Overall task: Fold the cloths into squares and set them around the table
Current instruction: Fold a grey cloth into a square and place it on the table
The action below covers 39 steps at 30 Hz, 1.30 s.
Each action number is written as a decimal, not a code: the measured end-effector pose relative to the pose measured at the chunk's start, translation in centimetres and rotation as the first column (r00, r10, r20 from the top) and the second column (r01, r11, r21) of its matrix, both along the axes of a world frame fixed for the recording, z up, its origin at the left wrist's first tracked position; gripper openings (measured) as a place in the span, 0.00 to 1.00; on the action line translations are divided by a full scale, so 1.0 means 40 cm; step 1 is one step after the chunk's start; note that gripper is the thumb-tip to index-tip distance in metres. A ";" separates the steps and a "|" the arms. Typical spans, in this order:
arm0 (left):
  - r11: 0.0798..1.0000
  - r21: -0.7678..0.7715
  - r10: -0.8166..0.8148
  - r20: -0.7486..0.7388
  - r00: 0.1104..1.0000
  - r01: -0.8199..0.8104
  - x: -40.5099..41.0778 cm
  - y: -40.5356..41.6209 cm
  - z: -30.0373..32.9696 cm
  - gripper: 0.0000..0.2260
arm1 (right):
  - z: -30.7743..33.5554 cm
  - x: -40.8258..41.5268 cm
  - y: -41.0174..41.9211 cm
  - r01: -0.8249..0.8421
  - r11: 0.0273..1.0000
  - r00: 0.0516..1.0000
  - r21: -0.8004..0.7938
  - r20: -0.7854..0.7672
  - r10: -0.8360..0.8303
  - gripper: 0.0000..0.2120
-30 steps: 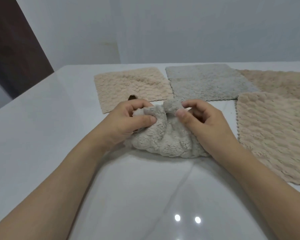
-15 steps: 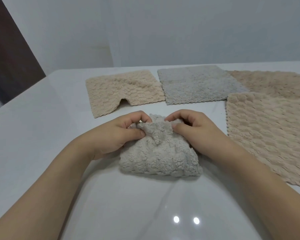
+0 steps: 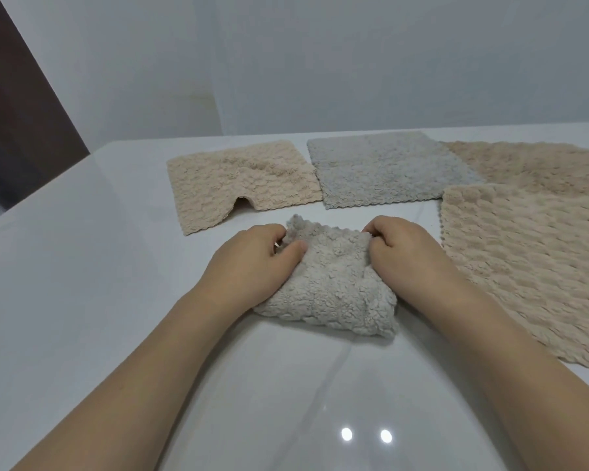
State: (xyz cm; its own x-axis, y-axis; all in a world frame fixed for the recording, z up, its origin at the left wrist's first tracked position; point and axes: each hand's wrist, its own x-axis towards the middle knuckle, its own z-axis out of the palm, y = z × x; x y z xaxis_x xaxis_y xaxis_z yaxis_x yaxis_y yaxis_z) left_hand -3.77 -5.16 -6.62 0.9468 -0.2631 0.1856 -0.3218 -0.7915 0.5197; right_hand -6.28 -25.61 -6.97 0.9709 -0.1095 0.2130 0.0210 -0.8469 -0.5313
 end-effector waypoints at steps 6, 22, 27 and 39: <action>0.994 0.099 0.053 -0.105 0.993 -0.043 0.039 -0.022 0.005 0.19 | -0.018 0.022 -0.016 0.035 0.992 0.991 -0.124 0.132 -0.019 0.15; 0.992 0.078 0.108 -0.095 0.990 -0.100 0.035 -0.023 0.001 0.17 | -0.008 0.122 0.090 -0.086 0.935 0.996 -0.343 -0.060 0.069 0.19; 0.966 -0.256 -0.056 -0.359 0.932 -0.040 0.035 0.019 0.025 0.11 | -0.015 0.132 0.064 -0.106 0.916 0.994 -0.387 -0.036 0.100 0.17; 0.859 -0.508 -0.365 -0.525 0.769 0.061 0.025 0.064 0.043 0.14 | -0.001 0.116 0.068 -0.104 0.939 0.993 -0.327 0.012 0.114 0.27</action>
State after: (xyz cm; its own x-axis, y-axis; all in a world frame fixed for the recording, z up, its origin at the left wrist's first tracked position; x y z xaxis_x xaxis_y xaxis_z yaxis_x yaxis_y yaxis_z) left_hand -2.76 -2.60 -4.90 0.8297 -0.5054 -0.2368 0.0354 -0.3758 0.9260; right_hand -1.66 -22.91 -7.00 0.9656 0.0770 0.2482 0.1348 -0.9649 -0.2253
